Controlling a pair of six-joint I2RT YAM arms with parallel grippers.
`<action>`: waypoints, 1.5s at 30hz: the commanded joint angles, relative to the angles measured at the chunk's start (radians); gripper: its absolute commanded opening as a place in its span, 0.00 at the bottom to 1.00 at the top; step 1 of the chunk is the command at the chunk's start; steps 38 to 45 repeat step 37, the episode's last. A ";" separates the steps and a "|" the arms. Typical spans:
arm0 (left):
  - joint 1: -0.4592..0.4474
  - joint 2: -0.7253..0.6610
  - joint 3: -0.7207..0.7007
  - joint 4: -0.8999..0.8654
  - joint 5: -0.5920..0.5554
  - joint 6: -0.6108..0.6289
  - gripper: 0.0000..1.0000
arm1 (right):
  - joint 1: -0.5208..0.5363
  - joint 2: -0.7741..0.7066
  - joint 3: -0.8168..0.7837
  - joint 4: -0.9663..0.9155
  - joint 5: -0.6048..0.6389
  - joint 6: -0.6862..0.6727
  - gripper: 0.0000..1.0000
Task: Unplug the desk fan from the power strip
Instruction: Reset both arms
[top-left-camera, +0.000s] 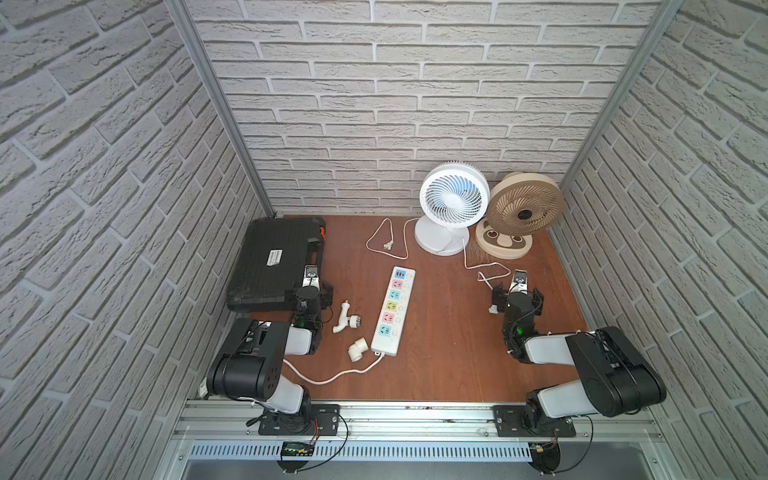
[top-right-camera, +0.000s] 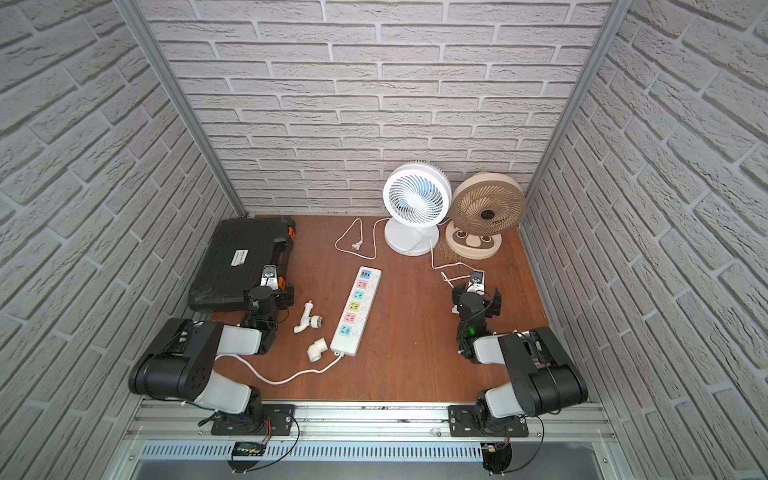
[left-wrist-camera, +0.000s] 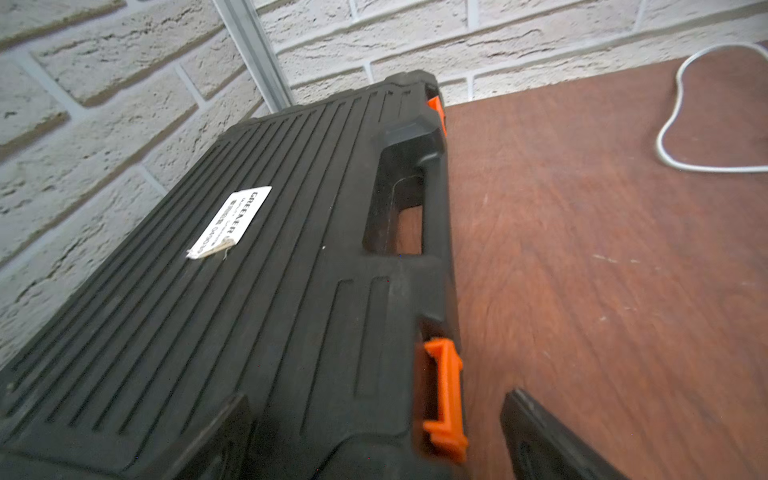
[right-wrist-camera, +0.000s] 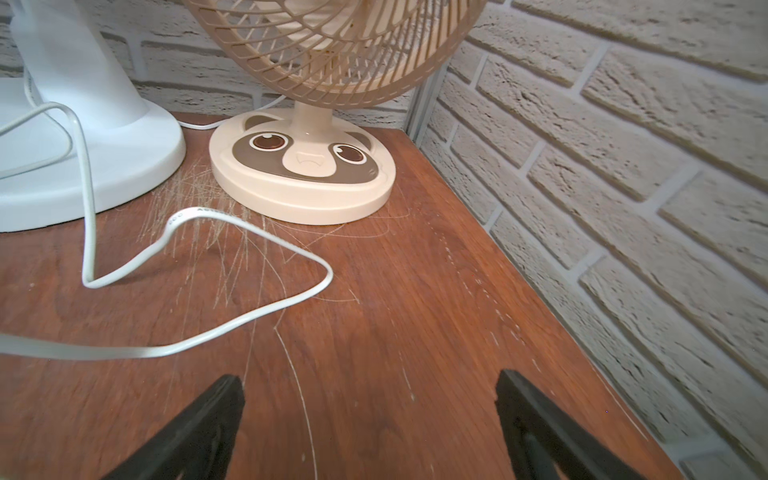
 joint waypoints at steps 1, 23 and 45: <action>0.023 0.021 0.054 0.001 0.155 0.005 0.98 | -0.031 0.001 0.064 0.009 -0.160 -0.018 0.99; 0.068 0.019 0.088 -0.062 0.200 -0.028 0.98 | -0.099 0.063 0.074 0.034 -0.287 0.016 0.99; 0.069 0.020 0.088 -0.065 0.207 -0.028 0.98 | -0.099 0.066 0.076 0.035 -0.289 0.016 0.99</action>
